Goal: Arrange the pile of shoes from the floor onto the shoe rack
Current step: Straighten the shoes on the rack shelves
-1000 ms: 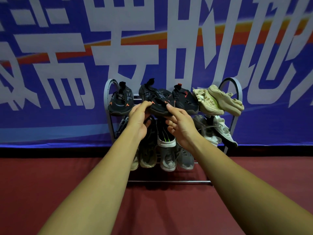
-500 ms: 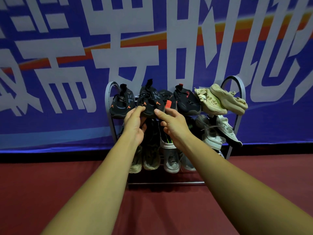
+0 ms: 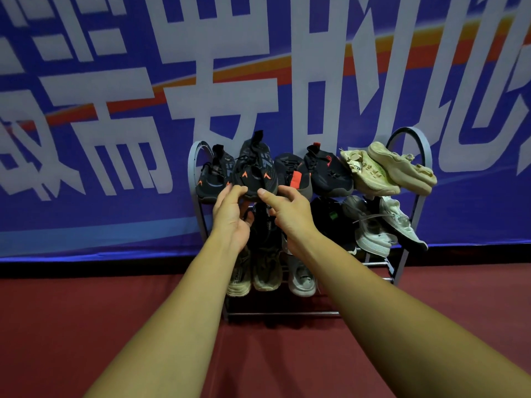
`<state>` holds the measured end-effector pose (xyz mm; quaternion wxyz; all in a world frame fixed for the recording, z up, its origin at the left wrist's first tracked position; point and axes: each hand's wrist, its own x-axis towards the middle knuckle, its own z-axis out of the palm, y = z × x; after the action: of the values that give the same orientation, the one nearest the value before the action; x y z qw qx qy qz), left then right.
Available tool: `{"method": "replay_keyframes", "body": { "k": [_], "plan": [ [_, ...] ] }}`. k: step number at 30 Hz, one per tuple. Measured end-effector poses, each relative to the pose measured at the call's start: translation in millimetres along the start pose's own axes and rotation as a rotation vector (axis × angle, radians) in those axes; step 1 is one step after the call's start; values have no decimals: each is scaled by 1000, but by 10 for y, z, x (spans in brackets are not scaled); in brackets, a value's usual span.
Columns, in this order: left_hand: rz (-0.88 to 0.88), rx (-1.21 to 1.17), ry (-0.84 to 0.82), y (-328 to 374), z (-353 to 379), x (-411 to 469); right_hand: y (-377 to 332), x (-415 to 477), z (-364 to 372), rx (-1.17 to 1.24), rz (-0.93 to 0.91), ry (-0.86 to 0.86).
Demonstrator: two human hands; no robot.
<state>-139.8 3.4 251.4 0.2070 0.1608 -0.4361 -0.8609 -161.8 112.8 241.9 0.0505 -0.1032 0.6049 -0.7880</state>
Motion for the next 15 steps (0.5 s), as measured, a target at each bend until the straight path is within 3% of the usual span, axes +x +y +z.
{"method": "replay_keyframes", "body": {
  "k": [8, 15],
  "plan": [
    [16, 205, 50, -17, -173, 50, 115, 70, 120, 14, -16, 46],
    [76, 423, 21, 9, -253, 118, 128, 166, 137, -122, -21, 96]
  ]
}}
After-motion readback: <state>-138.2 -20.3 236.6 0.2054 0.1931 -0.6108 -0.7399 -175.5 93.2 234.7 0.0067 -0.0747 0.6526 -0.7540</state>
